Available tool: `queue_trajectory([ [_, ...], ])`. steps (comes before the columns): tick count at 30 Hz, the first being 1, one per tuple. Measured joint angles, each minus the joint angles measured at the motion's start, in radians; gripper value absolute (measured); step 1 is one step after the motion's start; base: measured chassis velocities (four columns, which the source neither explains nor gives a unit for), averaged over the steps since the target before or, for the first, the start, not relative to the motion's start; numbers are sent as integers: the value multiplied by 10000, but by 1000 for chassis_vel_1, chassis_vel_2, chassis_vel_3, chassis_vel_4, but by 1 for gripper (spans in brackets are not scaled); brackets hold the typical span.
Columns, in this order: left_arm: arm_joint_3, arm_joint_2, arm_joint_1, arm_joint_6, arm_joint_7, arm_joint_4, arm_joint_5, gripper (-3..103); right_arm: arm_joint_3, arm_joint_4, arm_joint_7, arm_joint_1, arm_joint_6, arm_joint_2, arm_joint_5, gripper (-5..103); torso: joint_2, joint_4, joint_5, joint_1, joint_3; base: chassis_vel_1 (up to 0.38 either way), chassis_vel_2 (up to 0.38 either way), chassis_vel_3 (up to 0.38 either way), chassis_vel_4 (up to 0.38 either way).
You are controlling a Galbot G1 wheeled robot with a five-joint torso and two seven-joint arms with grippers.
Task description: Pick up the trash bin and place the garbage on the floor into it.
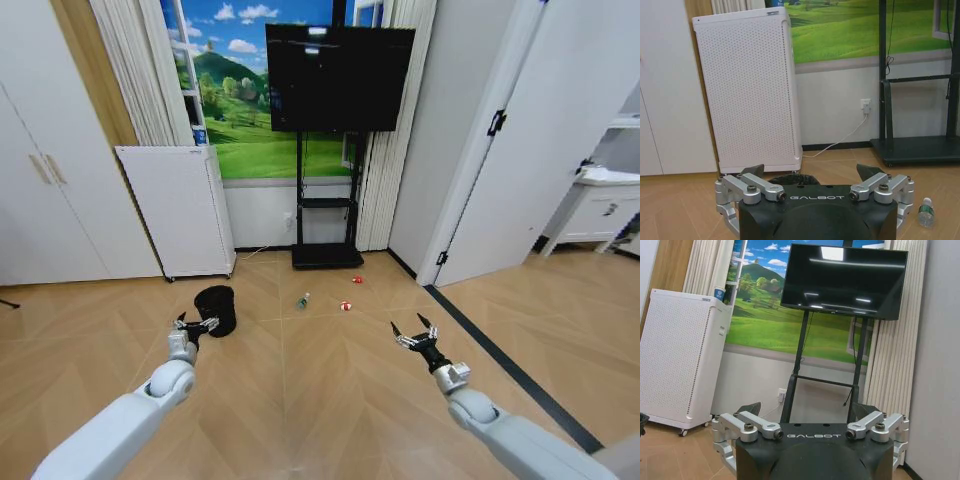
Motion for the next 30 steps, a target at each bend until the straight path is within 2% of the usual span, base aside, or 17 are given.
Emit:
queue_trajectory([
  [10, 21, -85, -18, -93, 19, 168, 48, 100, -153, -50, -40, 69, 9, 64, 48, 100, 0, 1, 1, 0, 0, 0, 0, 0, 0],
  [12, 62, -115, -40, -461, 145, 332, 276, 100, -191, -111, -43, 85, 9, 90, 53, 100, 0, -1, 0, 0, 0, 0, 0, 0, 0],
  [14, 76, -112, -42, -529, 277, 371, 343, 100, -202, -167, -48, 110, 13, 112, 66, 100, 0, -1, 0, 0, 0, 0, 0, 0, 0],
  [30, 108, -313, -13, -702, 385, 636, 591, 100, -453, -380, -404, 174, 84, 337, 97, 100, 0, -1, 1, 0, 0, 0, 0, 0, 0],
])
